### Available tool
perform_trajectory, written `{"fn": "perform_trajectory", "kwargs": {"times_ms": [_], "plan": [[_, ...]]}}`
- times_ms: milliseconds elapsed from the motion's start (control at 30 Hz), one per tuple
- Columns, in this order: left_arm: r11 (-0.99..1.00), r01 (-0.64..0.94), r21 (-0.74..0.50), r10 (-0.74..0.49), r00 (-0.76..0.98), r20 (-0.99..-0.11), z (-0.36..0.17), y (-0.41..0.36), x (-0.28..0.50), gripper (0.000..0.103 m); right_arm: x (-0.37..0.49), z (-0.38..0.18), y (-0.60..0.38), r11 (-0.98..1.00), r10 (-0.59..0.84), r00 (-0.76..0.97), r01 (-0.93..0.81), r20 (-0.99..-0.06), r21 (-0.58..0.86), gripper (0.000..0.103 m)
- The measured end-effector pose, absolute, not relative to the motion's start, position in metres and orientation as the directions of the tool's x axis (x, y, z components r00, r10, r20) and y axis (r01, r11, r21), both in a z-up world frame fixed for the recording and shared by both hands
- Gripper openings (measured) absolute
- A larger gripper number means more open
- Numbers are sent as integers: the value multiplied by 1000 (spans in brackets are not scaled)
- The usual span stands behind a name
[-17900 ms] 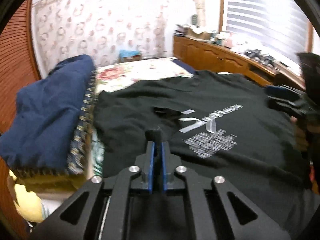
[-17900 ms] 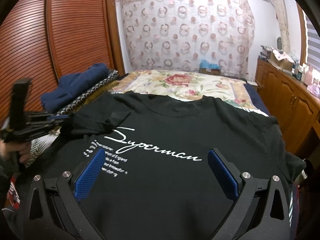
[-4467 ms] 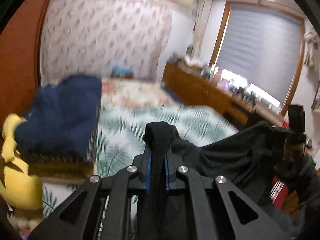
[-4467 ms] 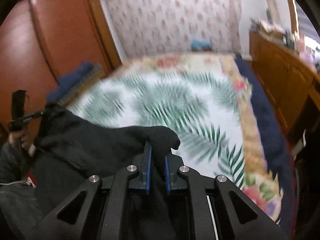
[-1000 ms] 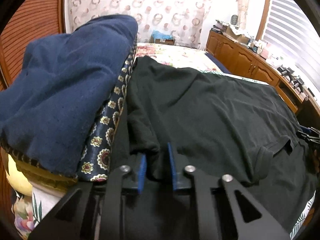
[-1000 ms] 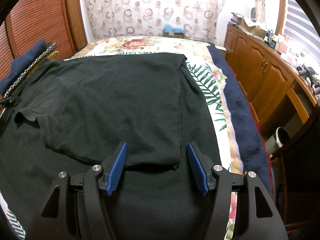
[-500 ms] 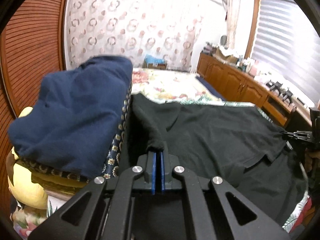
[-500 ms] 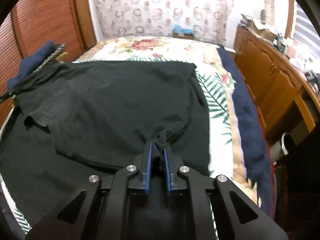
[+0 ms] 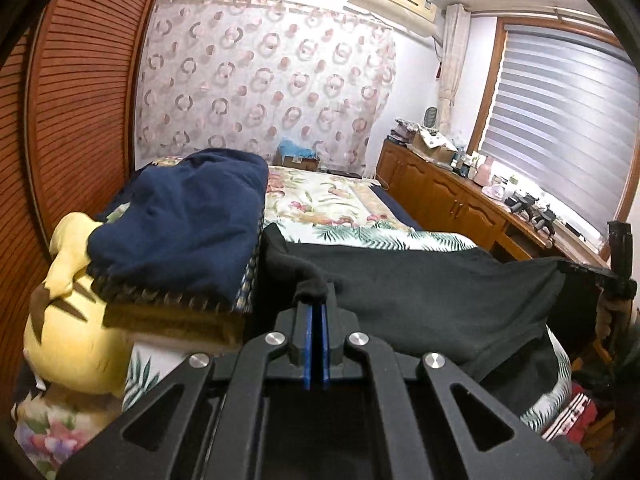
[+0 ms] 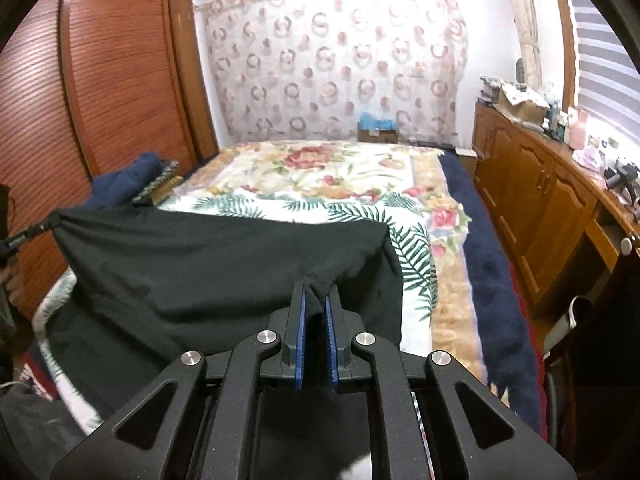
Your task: Fold small clothes
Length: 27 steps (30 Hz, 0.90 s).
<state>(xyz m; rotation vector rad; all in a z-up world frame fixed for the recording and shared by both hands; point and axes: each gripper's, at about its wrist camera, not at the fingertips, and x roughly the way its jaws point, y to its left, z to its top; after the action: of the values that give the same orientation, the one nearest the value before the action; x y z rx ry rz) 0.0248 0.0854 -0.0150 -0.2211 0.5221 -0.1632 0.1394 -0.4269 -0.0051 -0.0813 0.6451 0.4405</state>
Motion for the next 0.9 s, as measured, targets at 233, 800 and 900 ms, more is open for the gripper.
{"fn": "perform_trajectory", "kwargs": {"times_ms": [233,800,900], "plan": [[969,62,-238,-184,827,-532,-33,90,-11,0,97,8,-437,895,380,692,-442,-613,56,6],[980,14,-196,-143,736,-662,-83,89,-30,19,75,-66,-456,928,271,595,-372,-756,40,28],[986,0,-169,-112,747,-655,-76,91,-30,25,76,-69,-466,939,239,606,-342,-759,22,28]]}}
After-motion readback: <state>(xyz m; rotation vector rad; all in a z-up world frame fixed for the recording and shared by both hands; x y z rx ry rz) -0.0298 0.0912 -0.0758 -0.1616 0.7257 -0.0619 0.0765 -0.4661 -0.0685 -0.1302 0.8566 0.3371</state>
